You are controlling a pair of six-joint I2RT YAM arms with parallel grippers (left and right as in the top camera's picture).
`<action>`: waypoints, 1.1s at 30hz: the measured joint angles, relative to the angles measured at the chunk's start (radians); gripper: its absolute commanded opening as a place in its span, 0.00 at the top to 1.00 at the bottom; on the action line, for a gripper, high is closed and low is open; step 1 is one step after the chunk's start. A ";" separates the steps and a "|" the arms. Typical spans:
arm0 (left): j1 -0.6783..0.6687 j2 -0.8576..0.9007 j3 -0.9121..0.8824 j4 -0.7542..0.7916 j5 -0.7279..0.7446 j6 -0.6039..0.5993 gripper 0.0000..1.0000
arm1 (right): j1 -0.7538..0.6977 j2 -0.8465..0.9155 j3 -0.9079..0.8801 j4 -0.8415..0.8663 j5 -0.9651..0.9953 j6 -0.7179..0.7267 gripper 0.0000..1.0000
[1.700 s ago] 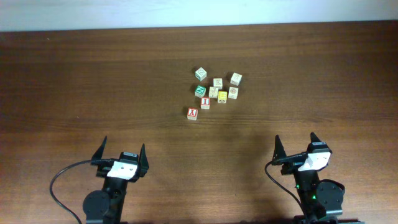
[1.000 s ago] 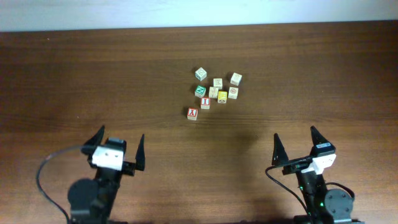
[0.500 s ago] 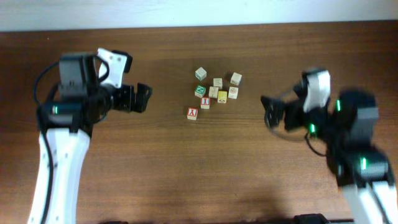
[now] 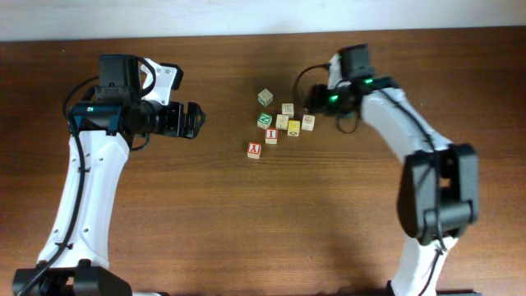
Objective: Rotate 3 blocks
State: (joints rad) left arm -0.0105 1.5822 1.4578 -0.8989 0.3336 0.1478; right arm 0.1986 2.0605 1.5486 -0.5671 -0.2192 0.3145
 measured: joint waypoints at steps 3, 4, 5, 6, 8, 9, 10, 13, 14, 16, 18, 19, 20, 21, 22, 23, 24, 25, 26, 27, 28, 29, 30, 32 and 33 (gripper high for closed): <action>0.000 0.000 0.000 0.000 0.000 0.000 0.01 | 0.083 0.045 0.000 0.017 0.124 0.080 0.36; 0.000 0.000 0.000 0.000 0.000 0.000 0.01 | 0.095 0.047 0.000 0.019 0.158 0.097 0.36; 0.000 0.000 0.000 0.000 0.000 0.000 0.01 | 0.100 0.048 0.000 0.023 0.187 0.108 0.37; 0.000 0.000 0.000 0.000 0.000 0.000 0.01 | 0.105 0.051 0.000 0.023 0.214 0.118 0.37; 0.000 0.000 0.000 0.001 0.000 0.000 0.01 | 0.106 0.064 0.000 0.032 0.246 0.131 0.39; 0.000 0.000 0.000 0.001 0.000 0.000 0.01 | 0.107 0.080 0.000 0.042 0.261 0.135 0.46; 0.000 0.000 0.000 0.001 0.000 0.000 0.01 | 0.109 0.099 0.000 0.047 0.272 0.134 0.50; 0.000 0.000 0.000 0.001 0.000 0.000 0.01 | 0.113 0.102 0.000 0.037 0.283 0.145 0.72; 0.000 0.000 0.000 0.000 0.000 0.000 0.01 | 0.115 0.102 0.000 0.013 0.283 0.145 0.79; 0.000 0.000 0.000 0.001 0.000 0.000 0.01 | 0.119 0.102 0.007 -0.024 0.283 0.148 0.89; 0.000 0.000 0.000 0.001 0.000 0.000 0.01 | 0.119 0.100 0.020 -0.068 0.277 0.151 0.90; 0.000 0.000 0.000 0.000 0.000 0.000 0.01 | 0.119 0.097 0.026 -0.108 0.271 0.151 0.90; 0.000 0.000 0.000 0.001 0.000 0.000 0.01 | 0.119 0.090 0.032 -0.158 0.263 0.152 0.90; 0.000 0.000 0.000 0.001 0.000 0.000 0.01 | 0.120 0.074 0.034 -0.216 0.253 0.151 0.90; 0.000 0.000 0.000 0.000 0.000 0.000 0.01 | 0.120 0.038 0.035 -0.271 0.237 0.152 0.90; 0.000 0.000 0.000 0.001 0.000 0.000 0.01 | 0.120 0.009 0.042 -0.319 0.224 0.153 0.90; 0.000 0.000 0.000 0.000 0.000 0.000 0.01 | 0.121 -0.022 0.048 -0.382 0.206 0.152 0.90; 0.000 0.000 0.000 0.000 0.000 0.000 0.01 | 0.124 -0.045 0.050 -0.424 0.190 0.152 0.90; 0.000 0.000 0.000 0.000 0.000 0.000 0.01 | 0.130 -0.060 0.050 -0.449 0.176 0.153 0.89; 0.000 0.000 0.000 0.000 0.000 0.000 0.01 | 0.143 -0.064 0.030 -0.454 0.166 0.152 0.88; 0.000 0.000 0.000 0.000 0.000 0.000 0.01 | 0.159 -0.064 -0.008 -0.443 0.161 0.152 0.85; 0.000 0.000 0.000 0.000 0.000 0.000 0.01 | 0.180 -0.063 -0.060 -0.415 0.156 0.152 0.84; 0.000 0.000 0.000 0.000 0.000 0.000 0.01 | 0.191 -0.063 -0.105 -0.389 0.149 0.152 0.82; 0.000 0.000 0.001 0.001 0.000 0.000 0.01 | 0.204 -0.062 -0.194 -0.352 0.141 0.152 0.66; 0.000 0.000 0.001 0.001 0.000 0.000 0.01 | 0.203 -0.066 -0.207 -0.340 0.140 0.155 0.60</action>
State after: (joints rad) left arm -0.0105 1.5822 1.4586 -0.8982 0.3336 0.1478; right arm 0.4011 1.9942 1.3415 -0.9073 -0.0795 0.4698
